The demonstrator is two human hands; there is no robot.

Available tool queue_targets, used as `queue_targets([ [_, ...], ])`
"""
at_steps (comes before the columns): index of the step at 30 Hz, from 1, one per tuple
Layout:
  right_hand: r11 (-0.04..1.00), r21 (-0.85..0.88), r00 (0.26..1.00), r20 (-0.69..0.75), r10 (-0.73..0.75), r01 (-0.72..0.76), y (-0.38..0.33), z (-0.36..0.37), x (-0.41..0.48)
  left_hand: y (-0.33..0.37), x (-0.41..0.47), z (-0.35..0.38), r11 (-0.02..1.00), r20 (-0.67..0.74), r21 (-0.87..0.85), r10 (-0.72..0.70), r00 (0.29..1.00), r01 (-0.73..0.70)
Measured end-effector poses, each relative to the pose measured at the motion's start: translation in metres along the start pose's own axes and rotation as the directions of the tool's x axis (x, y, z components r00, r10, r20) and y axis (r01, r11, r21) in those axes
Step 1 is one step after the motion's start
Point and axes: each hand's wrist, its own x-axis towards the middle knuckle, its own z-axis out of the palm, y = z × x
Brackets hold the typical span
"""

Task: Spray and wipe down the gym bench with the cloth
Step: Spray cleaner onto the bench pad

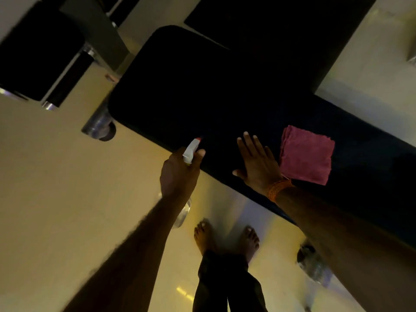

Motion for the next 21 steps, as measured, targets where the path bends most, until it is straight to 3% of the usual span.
queue_targets([
  [7,1.000,0.016,0.999,-0.047,0.017,-0.016,-0.002,0.016,-0.014,-0.023,-0.038,0.000,0.983,0.033,0.051,-0.180,0.983,0.178],
  [11,0.999,0.043,0.997,-0.073,0.027,-0.024,-0.004,0.022,-0.019,-0.026,-0.057,0.008,0.993,0.151,0.005,-0.121,0.981,0.122],
  [15,0.999,0.032,0.997,-0.068,0.043,-0.041,0.001,0.022,-0.030,-0.015,-0.064,0.022,0.993,0.116,0.049,-0.116,0.986,0.111],
  [18,0.998,0.010,0.996,-0.066,0.062,-0.061,0.013,0.023,-0.037,0.006,-0.057,0.033,0.999,0.170,-0.020,-0.025,0.985,0.029],
  [21,0.997,0.044,0.993,-0.087,0.073,-0.070,0.020,0.021,-0.036,0.022,-0.041,0.043,1.000,0.126,-0.012,0.029,0.992,-0.027],
])
